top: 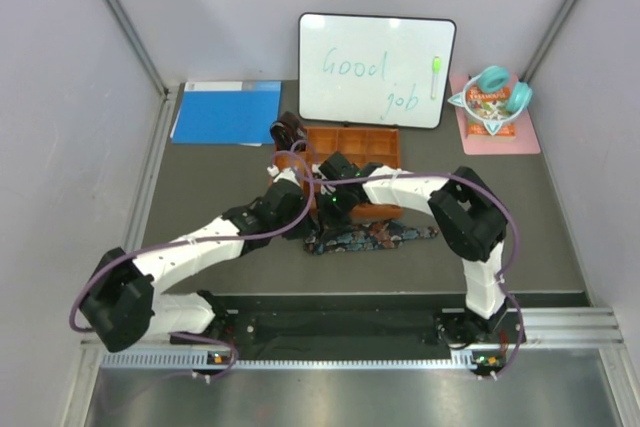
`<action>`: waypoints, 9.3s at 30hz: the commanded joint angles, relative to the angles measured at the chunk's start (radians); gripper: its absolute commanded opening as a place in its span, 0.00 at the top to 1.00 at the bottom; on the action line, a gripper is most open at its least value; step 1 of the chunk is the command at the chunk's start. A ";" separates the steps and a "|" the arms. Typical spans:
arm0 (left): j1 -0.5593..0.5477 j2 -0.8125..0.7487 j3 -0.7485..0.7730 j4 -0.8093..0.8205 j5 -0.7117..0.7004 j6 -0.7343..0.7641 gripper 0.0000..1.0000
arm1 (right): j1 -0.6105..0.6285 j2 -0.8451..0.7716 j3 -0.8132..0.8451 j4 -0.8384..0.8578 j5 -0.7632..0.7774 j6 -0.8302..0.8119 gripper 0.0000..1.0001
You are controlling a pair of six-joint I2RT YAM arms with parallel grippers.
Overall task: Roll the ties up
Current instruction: Roll the tie at the center of the board.
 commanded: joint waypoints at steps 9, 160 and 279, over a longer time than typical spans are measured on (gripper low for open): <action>-0.131 0.200 0.189 0.024 -0.084 -0.018 0.92 | -0.052 -0.081 -0.067 -0.014 0.060 -0.044 1.00; -0.061 -0.049 0.047 -0.287 -0.274 0.014 0.80 | 0.101 -0.092 -0.090 0.164 0.057 0.086 1.00; -0.011 -0.201 -0.283 0.227 -0.202 -0.057 0.31 | 0.018 -0.074 -0.027 0.001 0.096 -0.036 1.00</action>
